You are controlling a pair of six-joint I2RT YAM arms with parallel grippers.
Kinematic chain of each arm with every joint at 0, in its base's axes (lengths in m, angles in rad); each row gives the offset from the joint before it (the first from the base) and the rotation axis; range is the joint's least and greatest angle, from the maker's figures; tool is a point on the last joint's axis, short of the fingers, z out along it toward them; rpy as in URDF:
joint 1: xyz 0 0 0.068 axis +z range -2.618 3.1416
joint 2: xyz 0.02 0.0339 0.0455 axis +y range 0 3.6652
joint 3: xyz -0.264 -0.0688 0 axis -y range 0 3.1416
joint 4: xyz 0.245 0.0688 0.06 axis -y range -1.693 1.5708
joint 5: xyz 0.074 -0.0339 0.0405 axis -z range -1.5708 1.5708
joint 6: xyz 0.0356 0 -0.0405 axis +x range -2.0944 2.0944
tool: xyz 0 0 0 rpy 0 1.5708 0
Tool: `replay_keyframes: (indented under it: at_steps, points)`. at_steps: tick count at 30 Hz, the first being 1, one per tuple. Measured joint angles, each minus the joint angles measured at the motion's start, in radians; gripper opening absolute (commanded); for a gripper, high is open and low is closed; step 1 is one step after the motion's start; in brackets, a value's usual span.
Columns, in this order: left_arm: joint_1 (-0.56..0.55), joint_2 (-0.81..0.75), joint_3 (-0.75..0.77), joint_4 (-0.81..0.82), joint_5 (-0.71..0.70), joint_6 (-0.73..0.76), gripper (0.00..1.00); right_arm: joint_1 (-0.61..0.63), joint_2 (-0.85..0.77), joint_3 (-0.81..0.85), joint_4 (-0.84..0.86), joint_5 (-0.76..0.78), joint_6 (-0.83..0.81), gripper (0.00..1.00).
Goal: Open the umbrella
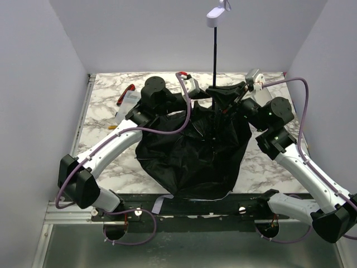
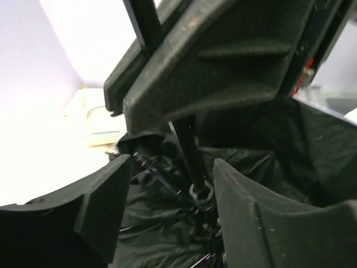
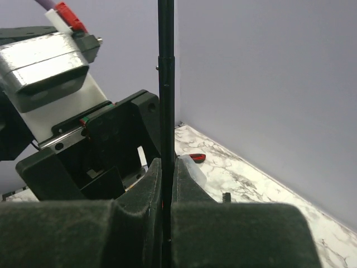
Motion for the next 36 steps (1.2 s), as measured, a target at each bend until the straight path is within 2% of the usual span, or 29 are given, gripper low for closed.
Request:
replay_keyframes:
  at_steps: [6,7,9,10,12,15,17,19,21,23,29,31,33,36]
  points:
    - [-0.013,0.067,0.01,0.127,0.002,-0.217,0.38,0.0,-0.001,0.0,0.014,-0.012,0.007,0.0]
    - [-0.013,0.079,0.01,0.145,0.002,-0.251,0.31,0.0,-0.001,0.0,0.014,-0.012,0.009,0.0]
    - [-0.013,0.097,0.01,0.179,0.008,-0.324,0.05,0.0,-0.002,0.0,0.014,-0.011,0.012,0.02]
    - [-0.013,0.101,0.01,0.194,0.014,-0.358,0.0,-0.003,-0.002,0.0,0.014,-0.011,0.013,0.07]
    - [-0.02,0.103,0.01,0.217,0.033,-0.391,0.0,-0.008,-0.003,0.0,0.014,0.003,0.018,0.24]
    - [-0.026,0.103,0.01,0.22,0.031,-0.414,0.0,-0.006,-0.028,0.001,-0.024,0.021,0.022,0.61]
    - [-0.018,0.103,0.009,0.212,0.023,-0.416,0.0,-0.006,-0.072,0.002,-0.084,0.042,0.003,0.72]
    - [-0.004,0.103,0.004,0.204,0.017,-0.415,0.0,-0.006,-0.117,0.004,-0.143,0.062,-0.014,0.76]
    - [0.004,0.103,-0.002,0.203,0.016,-0.404,0.0,-0.006,-0.169,0.01,-0.227,0.089,-0.037,0.76]
    - [0.011,0.102,-0.007,0.203,0.018,-0.386,0.0,-0.006,-0.206,0.016,-0.299,0.111,-0.062,0.72]
    - [0.014,0.077,-0.055,0.196,0.034,-0.272,0.0,-0.016,-0.24,0.024,-0.472,0.278,-0.121,0.52]
    - [0.013,0.066,-0.072,0.185,0.04,-0.225,0.0,-0.022,-0.228,0.024,-0.498,0.328,-0.133,0.41]
    - [0.011,0.06,-0.076,0.172,0.047,-0.187,0.0,-0.03,-0.203,0.024,-0.515,0.341,-0.148,0.33]
    - [0.001,0.048,-0.076,0.146,0.049,-0.107,0.0,-0.031,-0.146,0.024,-0.526,0.298,-0.158,0.29]
